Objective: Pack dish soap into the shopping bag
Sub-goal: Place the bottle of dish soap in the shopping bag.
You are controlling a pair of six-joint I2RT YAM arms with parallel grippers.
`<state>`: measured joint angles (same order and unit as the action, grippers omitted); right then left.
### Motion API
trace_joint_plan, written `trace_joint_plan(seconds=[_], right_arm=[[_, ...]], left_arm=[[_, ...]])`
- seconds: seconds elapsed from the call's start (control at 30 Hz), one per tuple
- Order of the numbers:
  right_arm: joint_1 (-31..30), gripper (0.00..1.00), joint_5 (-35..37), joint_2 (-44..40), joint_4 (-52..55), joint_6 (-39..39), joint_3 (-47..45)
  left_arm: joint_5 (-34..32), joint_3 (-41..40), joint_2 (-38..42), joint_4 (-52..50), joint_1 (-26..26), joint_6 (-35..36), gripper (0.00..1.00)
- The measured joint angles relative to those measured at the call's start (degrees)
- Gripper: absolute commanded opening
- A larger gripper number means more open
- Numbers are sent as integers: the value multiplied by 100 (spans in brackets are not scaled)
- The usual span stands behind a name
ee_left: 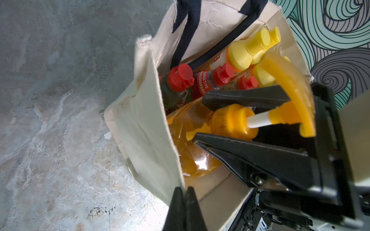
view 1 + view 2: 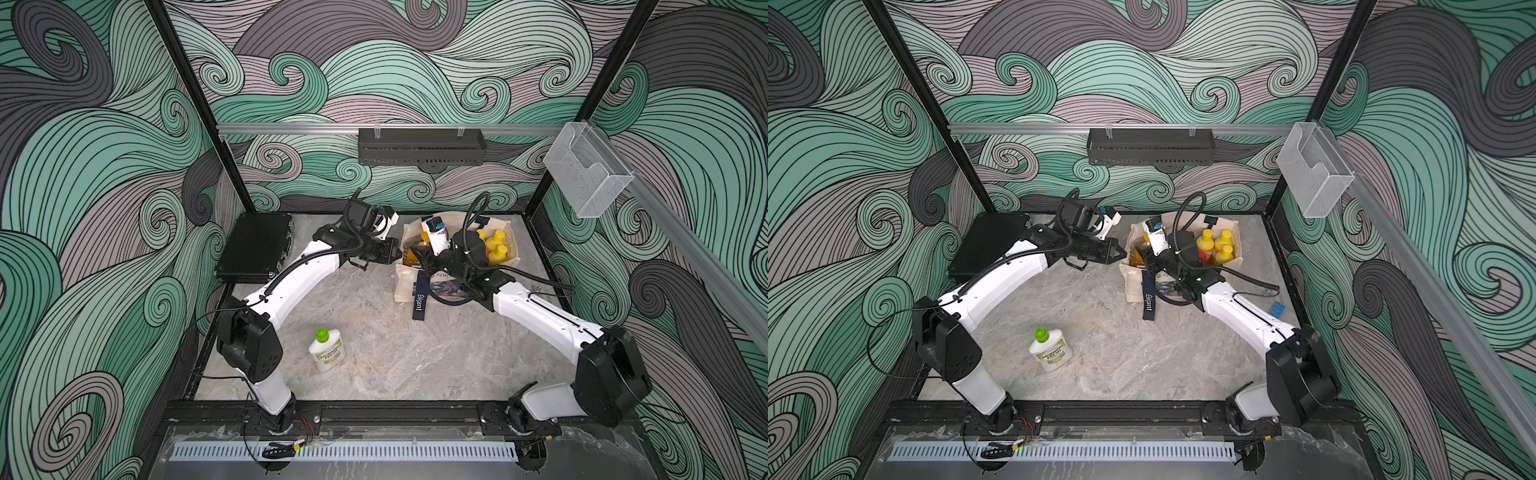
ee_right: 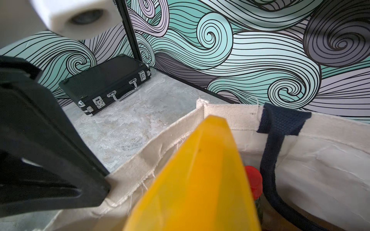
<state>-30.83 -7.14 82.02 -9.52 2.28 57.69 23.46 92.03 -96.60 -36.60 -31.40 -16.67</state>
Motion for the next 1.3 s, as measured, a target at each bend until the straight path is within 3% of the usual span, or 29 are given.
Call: trace_joint_plan(seconds=[0.4, 0.5, 0.67, 1.0, 1.3], right_arm=[[9, 0, 155, 227, 619, 52, 306], [9, 13, 199, 227, 737, 57, 328], [9, 40, 221, 260, 1060, 83, 501], [-24, 56, 157, 341, 1329, 153, 1222], [-46, 57, 116, 341, 1421, 216, 1388]], left_arm=[[-35, 122, -61, -125, -2, 66, 0], [-37, 173, -92, -157, -11, 72, 10], [-94, 321, -96, -168, -13, 87, 11], [-146, 387, -107, -166, -13, 107, 10], [-184, 380, -107, -160, 2, 107, 8]])
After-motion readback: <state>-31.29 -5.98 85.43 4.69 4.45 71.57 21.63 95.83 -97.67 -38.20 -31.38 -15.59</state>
